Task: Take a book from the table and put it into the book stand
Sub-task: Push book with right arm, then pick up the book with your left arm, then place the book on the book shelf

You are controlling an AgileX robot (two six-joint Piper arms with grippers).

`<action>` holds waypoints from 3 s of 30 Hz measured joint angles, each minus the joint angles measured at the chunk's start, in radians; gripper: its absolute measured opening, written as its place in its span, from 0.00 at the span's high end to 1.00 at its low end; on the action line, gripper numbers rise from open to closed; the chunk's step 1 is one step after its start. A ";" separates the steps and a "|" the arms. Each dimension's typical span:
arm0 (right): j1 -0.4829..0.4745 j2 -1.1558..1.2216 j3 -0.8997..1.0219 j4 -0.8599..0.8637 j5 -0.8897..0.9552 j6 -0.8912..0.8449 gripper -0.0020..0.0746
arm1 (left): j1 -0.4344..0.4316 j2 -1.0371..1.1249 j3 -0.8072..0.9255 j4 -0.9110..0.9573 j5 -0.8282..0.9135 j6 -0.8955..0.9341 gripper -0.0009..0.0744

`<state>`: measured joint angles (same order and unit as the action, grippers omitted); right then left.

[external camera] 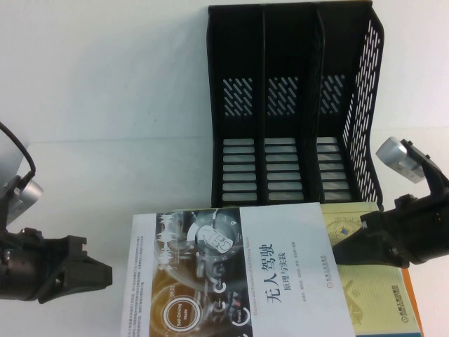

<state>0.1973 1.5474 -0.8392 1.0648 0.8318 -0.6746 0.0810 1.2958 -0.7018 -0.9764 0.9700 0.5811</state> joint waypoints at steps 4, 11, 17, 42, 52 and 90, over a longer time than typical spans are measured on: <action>0.000 0.000 0.000 -0.007 0.002 0.000 0.98 | 0.000 0.007 0.000 0.004 0.004 0.000 0.78; 0.000 0.000 0.000 -0.012 0.002 -0.004 0.98 | 0.000 0.008 0.000 -0.057 0.070 0.080 0.18; 0.000 0.000 -0.002 -0.015 0.007 -0.012 0.98 | 0.000 0.008 0.000 -0.117 0.124 0.175 0.08; 0.000 0.004 -0.007 -0.024 0.043 -0.046 0.98 | -0.029 0.362 -0.006 -0.350 0.185 0.328 0.07; 0.000 0.004 -0.007 -0.030 0.043 -0.048 0.98 | -0.059 0.363 -0.008 -0.375 0.202 0.277 0.58; 0.009 -0.455 -0.073 -0.430 -0.214 0.210 0.98 | -0.099 -0.040 -0.854 0.136 0.232 -0.400 0.85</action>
<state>0.2063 1.0927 -0.9127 0.6350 0.6178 -0.4649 -0.0185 1.2560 -1.5556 -0.8401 1.2020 0.1813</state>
